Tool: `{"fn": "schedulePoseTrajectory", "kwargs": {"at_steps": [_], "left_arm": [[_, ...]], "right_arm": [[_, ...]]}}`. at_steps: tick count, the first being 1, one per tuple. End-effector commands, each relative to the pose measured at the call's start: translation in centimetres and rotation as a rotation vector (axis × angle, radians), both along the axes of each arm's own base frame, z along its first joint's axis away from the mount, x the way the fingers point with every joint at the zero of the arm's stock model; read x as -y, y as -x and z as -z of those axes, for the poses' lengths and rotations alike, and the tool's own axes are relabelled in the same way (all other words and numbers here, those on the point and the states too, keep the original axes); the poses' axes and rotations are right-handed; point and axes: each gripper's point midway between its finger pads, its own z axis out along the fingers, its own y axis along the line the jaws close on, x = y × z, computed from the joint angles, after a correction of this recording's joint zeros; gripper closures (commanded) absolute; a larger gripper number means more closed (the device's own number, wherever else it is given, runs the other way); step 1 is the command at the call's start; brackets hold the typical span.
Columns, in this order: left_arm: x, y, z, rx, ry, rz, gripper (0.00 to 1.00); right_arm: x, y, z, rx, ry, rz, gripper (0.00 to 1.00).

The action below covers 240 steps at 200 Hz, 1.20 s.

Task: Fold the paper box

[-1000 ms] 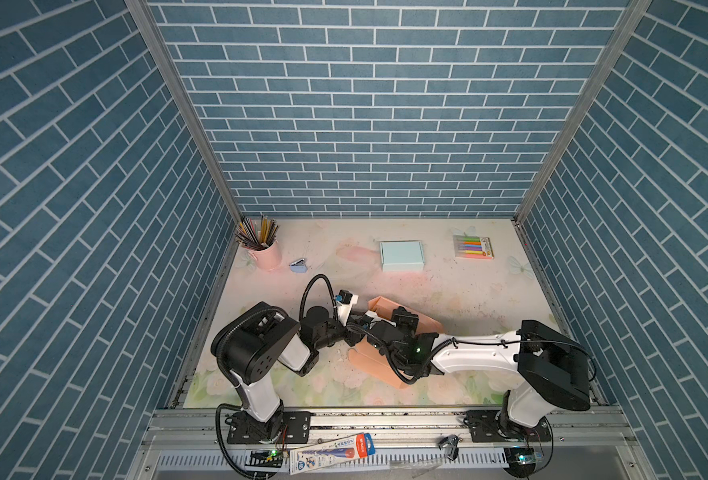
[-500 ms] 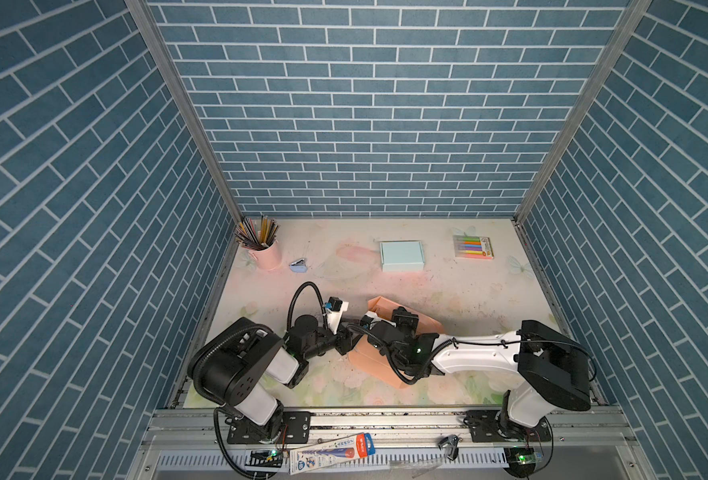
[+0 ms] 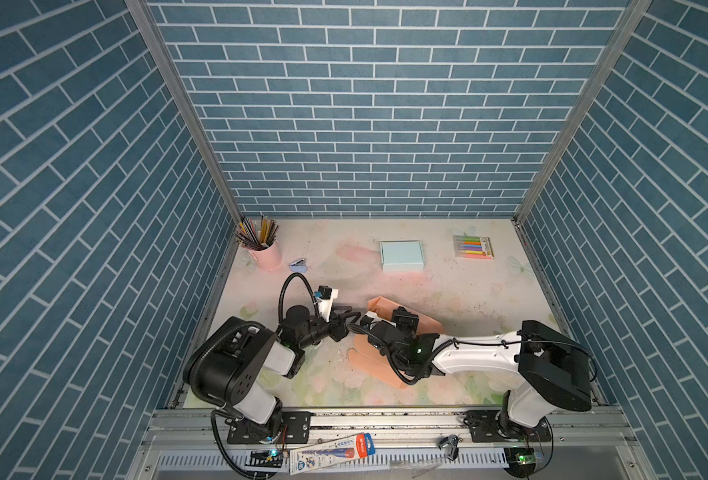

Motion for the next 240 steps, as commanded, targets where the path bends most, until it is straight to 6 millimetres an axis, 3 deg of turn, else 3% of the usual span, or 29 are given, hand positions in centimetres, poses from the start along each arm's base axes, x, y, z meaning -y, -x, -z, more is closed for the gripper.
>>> {"fn": "schedulePoseTrajectory", "kwargs": {"at_steps": [1,21,102,192,240], "left_arm": [[1.4,0.1,-1.4,0.053,0.055,0.099,0.45],[1.8,-0.3,-1.1,0.058,0.054,0.120,0.41],[2.6,-1.6,0.4,0.059,0.019,0.153,0.42],[4.5,-0.1,1.1,0.055,0.019,0.247,0.45],[5.0,-0.2,1.4,0.062,0.011,0.236,0.50]], "right_arm": [[0.5,1.2,1.9,-0.072,0.078,-0.061,1.00],[0.4,1.3,1.9,-0.075,0.075,-0.064,1.00],[0.3,1.4,1.8,-0.078,0.068,-0.067,1.00],[0.5,1.3,2.9,-0.080,0.117,-0.060,1.00],[0.2,1.5,2.8,-0.081,0.109,-0.071,1.00]]}}
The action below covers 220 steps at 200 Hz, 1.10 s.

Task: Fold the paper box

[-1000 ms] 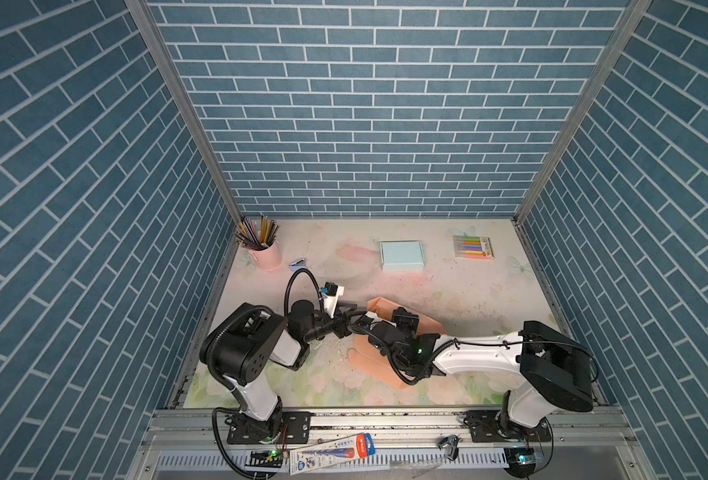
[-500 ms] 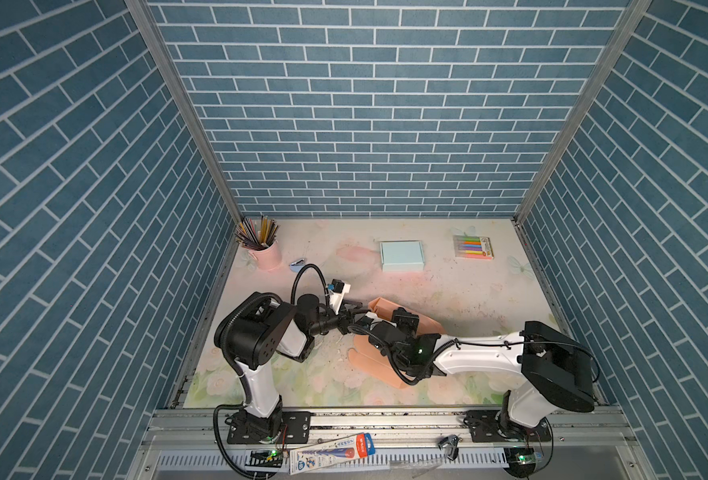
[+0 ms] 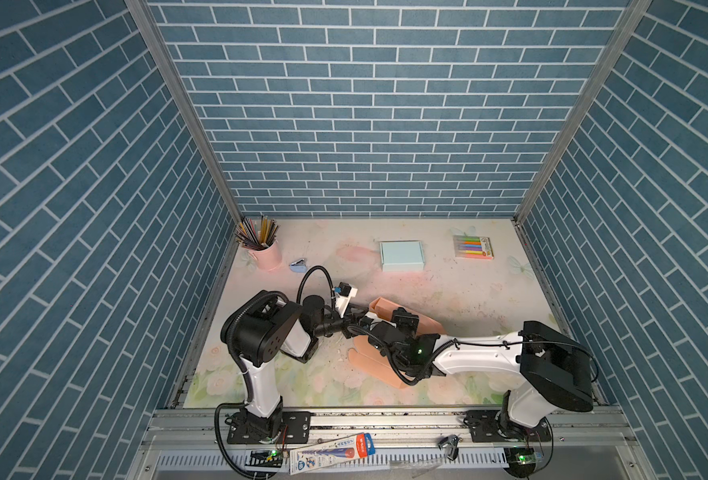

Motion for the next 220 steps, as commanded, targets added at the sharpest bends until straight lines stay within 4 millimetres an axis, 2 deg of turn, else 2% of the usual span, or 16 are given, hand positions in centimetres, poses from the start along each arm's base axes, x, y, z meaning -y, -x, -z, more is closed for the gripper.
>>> {"fn": "schedulePoseTrajectory", "kwargs": {"at_steps": [1,62,94,136,167,197,220], "left_arm": [[0.6,-0.4,-0.9,0.067,0.012,0.007,0.50],[1.5,-0.3,-1.1,0.091,-0.002,0.007,0.59],[1.5,-0.3,-1.3,0.112,-0.013,-0.034,0.58],[0.6,-1.1,-1.8,0.159,-0.034,-0.159,0.57],[0.6,-0.9,-2.0,0.182,-0.053,-0.193,0.57],[1.6,-0.1,-2.2,0.180,-0.034,-0.163,0.57],[1.9,-0.2,-2.0,0.180,-0.036,-0.168,0.57]], "right_arm": [[0.3,1.3,2.8,-0.075,0.111,-0.062,1.00],[0.0,1.4,2.3,-0.076,0.087,-0.069,1.00],[0.1,1.6,2.5,-0.078,0.093,-0.069,1.00],[0.0,1.6,2.3,-0.077,0.088,-0.071,1.00],[0.0,1.7,2.3,-0.078,0.088,-0.073,1.00],[-0.1,1.7,2.3,-0.080,0.081,-0.075,1.00],[-0.2,1.7,2.2,-0.079,0.080,-0.075,1.00]]}}
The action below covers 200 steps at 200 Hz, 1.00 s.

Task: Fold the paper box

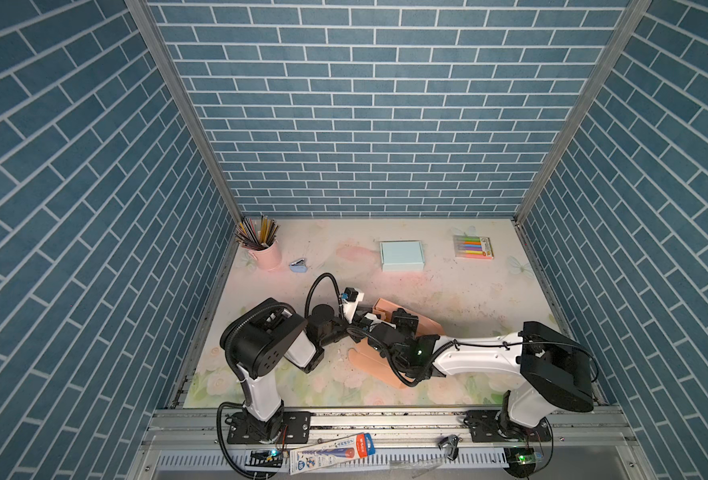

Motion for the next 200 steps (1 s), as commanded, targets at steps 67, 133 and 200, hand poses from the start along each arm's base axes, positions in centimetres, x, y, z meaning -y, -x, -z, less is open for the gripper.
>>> {"fn": "schedulePoseTrajectory", "kwargs": {"at_steps": [67,133,200], "left_arm": [[1.7,0.6,-2.0,0.073,0.037,0.051,0.57],[1.0,0.4,-0.7,0.064,-0.011,0.012,0.58],[0.3,-0.4,-1.5,0.117,-0.042,-0.057,0.65]], "right_arm": [[-0.1,1.7,2.1,-0.077,0.075,-0.071,1.00],[-0.2,1.7,1.9,-0.077,0.068,-0.075,1.00],[-1.3,2.2,0.9,-0.093,0.006,-0.082,1.00]]}}
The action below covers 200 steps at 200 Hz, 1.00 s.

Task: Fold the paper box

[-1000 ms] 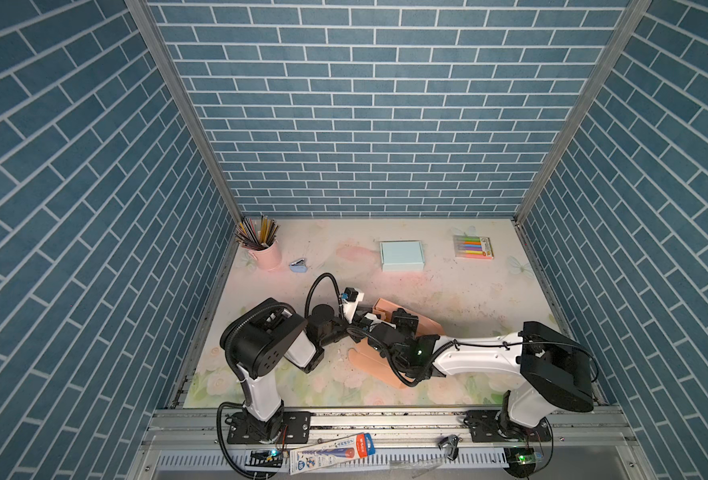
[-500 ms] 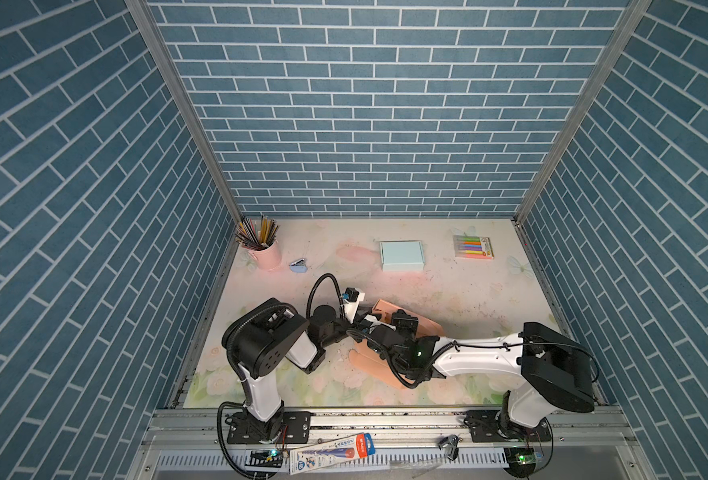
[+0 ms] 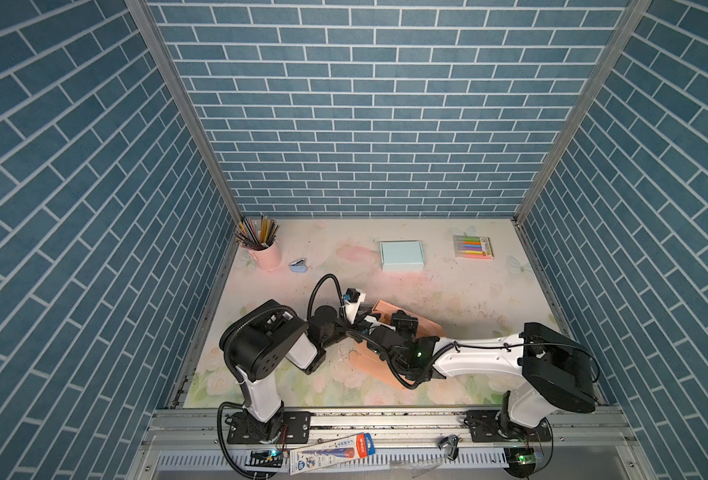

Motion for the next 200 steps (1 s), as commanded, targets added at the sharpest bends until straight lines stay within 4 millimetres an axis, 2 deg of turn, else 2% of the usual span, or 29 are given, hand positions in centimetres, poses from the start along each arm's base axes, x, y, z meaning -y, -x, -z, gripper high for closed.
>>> {"fn": "schedulePoseTrajectory", "kwargs": {"at_steps": [1,47,105,141,155,200], "left_arm": [[0.3,0.0,-1.3,0.069,0.000,-0.006,0.66],[0.5,0.1,-0.7,0.063,-0.011,-0.005,0.70],[0.4,0.1,-0.5,0.083,-0.056,-0.038,0.78],[0.5,0.2,-0.3,0.085,-0.071,-0.038,0.80],[0.6,0.3,-0.2,0.090,-0.081,-0.037,0.80],[0.5,0.5,-0.1,0.098,-0.096,-0.042,0.80]], "right_arm": [[-1.2,1.6,0.9,-0.087,-0.007,-0.071,1.00],[-1.5,2.1,1.0,-0.143,-0.066,-0.063,0.98],[-1.7,2.5,0.4,-0.170,-0.147,-0.055,0.88],[-1.7,2.4,0.1,-0.167,-0.171,-0.046,0.81],[-1.6,2.4,0.0,-0.171,-0.185,-0.040,0.77],[-1.8,2.9,-1.5,-0.194,-0.280,-0.040,0.52]]}}
